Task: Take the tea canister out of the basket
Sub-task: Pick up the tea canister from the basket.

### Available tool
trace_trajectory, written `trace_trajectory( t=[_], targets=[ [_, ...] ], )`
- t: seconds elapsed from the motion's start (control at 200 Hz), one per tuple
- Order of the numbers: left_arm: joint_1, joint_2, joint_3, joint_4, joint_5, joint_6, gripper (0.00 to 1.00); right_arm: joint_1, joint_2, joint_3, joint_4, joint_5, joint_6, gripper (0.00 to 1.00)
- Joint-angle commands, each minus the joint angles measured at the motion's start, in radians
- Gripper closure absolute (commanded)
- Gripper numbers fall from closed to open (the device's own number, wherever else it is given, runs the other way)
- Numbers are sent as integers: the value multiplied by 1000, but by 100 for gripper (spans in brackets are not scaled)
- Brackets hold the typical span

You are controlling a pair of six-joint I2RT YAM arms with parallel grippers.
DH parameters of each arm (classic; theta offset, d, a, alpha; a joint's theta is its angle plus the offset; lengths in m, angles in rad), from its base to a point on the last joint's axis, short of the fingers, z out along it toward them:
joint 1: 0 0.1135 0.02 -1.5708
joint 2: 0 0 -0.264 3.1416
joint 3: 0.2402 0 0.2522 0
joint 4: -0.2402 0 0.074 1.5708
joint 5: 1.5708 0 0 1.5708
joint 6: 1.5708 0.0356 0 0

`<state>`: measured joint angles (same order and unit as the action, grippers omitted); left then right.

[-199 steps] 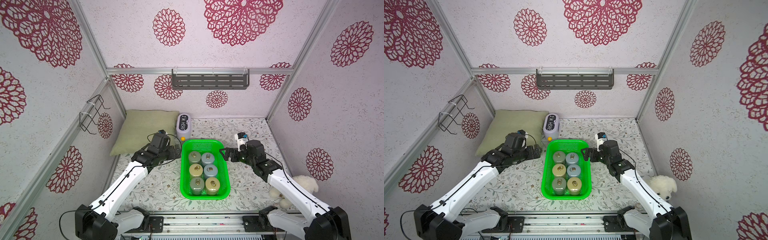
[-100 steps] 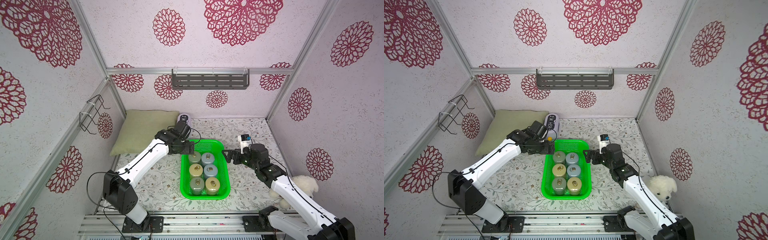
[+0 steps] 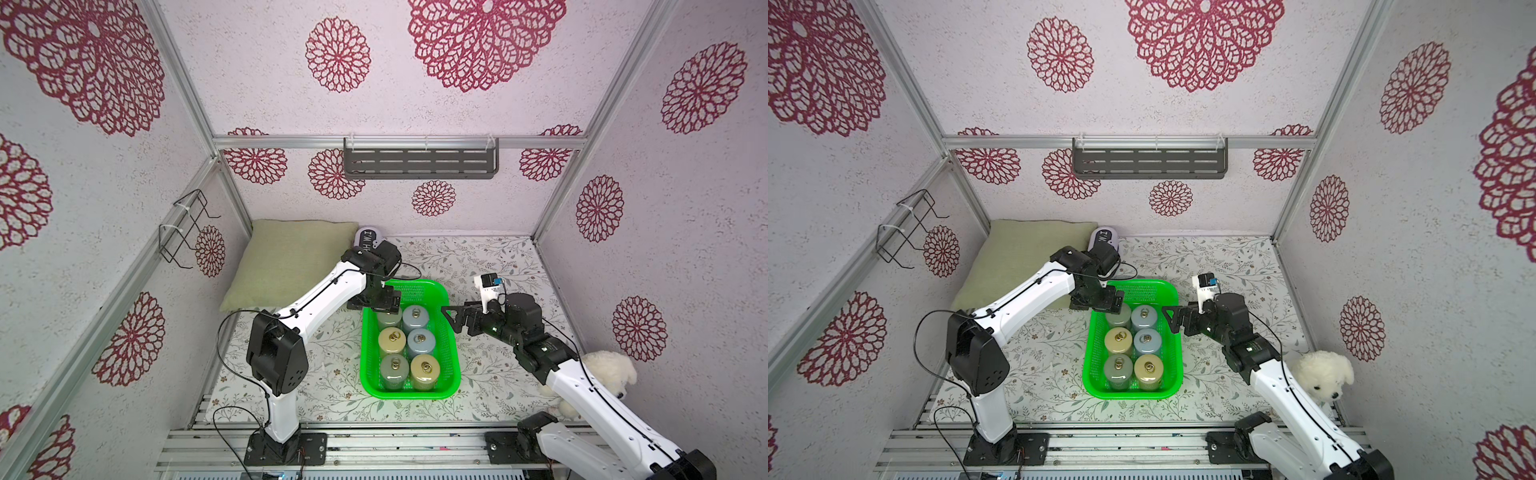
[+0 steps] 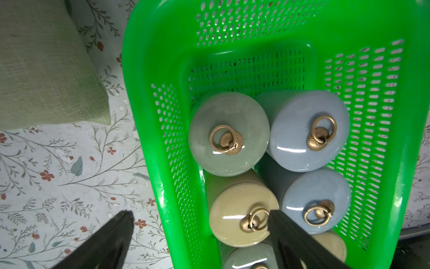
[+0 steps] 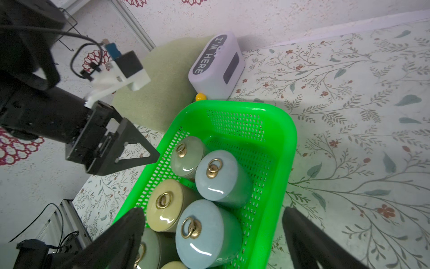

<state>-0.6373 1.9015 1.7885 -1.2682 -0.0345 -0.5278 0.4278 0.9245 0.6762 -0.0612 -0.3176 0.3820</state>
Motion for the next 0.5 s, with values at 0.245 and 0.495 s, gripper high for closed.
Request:
trace_trajectory(
  t=[0.245,0.495],
  targets=[
    [-24,130,96,-59,24,46,3,12,-44,-16,60,-25,-12,1],
    [-24,187,122,-75,-5,72,3,13,-51,-18,63,-29,-9,1]
  ],
)
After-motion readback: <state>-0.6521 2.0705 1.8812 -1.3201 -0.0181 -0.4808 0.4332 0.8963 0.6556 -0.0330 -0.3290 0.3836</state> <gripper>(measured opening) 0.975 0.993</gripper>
